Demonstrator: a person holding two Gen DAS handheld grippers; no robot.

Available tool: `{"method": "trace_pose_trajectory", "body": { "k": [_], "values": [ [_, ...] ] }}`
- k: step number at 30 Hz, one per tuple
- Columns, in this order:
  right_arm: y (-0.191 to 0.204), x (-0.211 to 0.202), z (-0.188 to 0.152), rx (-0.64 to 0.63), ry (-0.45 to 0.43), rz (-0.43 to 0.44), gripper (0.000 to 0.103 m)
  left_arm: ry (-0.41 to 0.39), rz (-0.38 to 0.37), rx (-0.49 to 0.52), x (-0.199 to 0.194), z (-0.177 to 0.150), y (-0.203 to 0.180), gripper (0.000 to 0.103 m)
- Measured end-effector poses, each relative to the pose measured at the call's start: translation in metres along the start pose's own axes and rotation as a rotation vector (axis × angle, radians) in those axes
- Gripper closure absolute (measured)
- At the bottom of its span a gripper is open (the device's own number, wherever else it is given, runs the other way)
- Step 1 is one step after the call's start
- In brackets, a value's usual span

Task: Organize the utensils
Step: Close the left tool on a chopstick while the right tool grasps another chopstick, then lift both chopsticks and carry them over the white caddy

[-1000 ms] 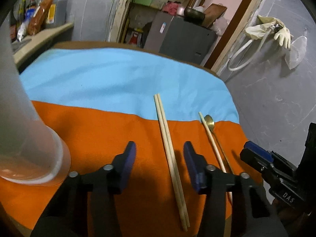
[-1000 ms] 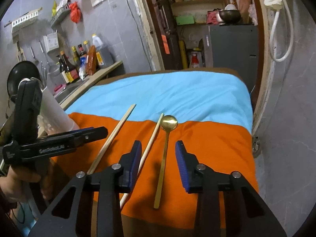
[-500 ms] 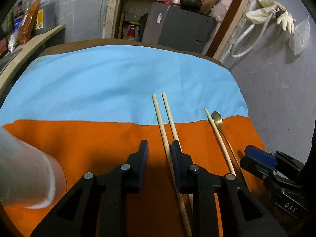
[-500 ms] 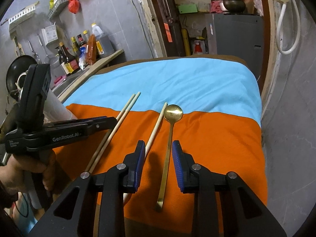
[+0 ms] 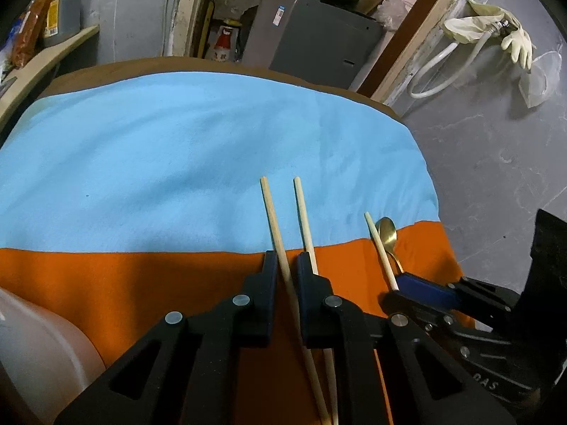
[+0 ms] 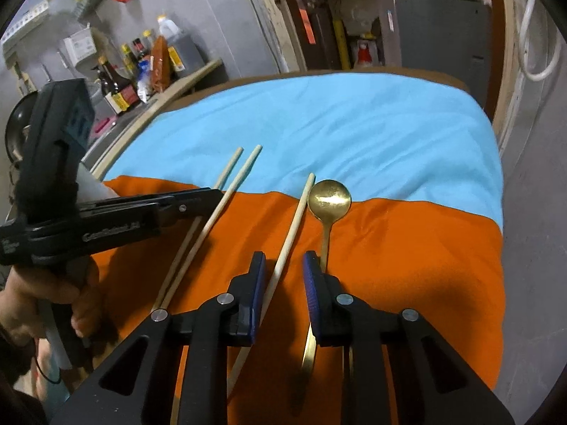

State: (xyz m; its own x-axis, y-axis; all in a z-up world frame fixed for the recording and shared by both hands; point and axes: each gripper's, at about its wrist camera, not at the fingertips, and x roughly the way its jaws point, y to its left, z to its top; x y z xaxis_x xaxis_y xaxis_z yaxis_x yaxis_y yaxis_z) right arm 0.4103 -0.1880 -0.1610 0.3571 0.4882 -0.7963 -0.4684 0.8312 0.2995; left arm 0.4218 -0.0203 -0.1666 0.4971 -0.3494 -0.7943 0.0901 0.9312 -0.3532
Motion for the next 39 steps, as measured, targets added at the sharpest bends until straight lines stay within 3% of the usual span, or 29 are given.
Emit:
{"method": "trace_pose_trajectory", "body": {
  "k": [5,6,7,13,18,26,34,39],
  "values": [
    [0.001,0.008,0.010,0.045,0.032,-0.011,0.085,0.015,0.000,-0.005,0.000,0.005,0.001,0.096],
    [0.003,0.008,0.011,0.044,0.038,-0.030,0.093,0.016,0.002,-0.014,-0.001,0.006,0.002,0.098],
    [0.003,0.009,0.012,0.049,0.040,-0.039,0.095,0.015,-0.007,-0.030,-0.001,0.006,0.004,0.098],
    [-0.015,-0.002,0.000,0.217,0.013,0.049,0.100,-0.015,-0.067,-0.069,-0.012,-0.011,0.000,0.101],
    [-0.013,-0.032,-0.024,0.277,-0.137,0.098,0.100,-0.092,-0.114,-0.061,-0.035,-0.037,-0.012,0.101],
    [0.014,-0.092,-0.040,0.257,-0.459,0.129,0.100,-0.343,-0.176,-0.025,-0.103,-0.063,-0.029,0.101],
    [0.070,-0.136,-0.019,0.151,-0.659,0.103,0.100,-0.538,-0.157,0.068,-0.172,-0.058,-0.043,0.101],
    [0.114,-0.157,0.000,0.060,-0.759,0.108,0.100,-0.661,-0.152,0.081,-0.219,-0.047,-0.030,0.101]
  ]
}}
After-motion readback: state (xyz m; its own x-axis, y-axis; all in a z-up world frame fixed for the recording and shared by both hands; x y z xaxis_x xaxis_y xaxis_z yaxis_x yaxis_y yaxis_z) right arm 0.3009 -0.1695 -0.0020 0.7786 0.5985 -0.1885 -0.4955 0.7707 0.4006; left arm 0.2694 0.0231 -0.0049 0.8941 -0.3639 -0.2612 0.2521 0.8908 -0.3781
